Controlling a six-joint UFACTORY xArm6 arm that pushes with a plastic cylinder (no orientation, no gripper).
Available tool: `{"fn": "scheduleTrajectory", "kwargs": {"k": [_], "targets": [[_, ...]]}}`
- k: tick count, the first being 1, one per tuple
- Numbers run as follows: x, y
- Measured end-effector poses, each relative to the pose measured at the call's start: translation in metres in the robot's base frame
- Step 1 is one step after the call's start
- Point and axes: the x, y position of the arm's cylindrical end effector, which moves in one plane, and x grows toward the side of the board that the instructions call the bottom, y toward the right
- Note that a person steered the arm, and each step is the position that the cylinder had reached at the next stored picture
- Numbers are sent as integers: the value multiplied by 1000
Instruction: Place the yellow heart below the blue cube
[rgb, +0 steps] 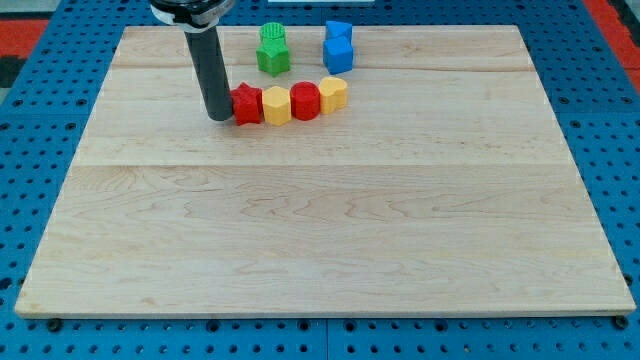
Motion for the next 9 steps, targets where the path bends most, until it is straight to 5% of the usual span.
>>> {"fn": "scheduleTrajectory", "kwargs": {"k": [2, 3, 6, 9], "targets": [[-15, -4], [11, -28], [81, 63], [18, 132]]}}
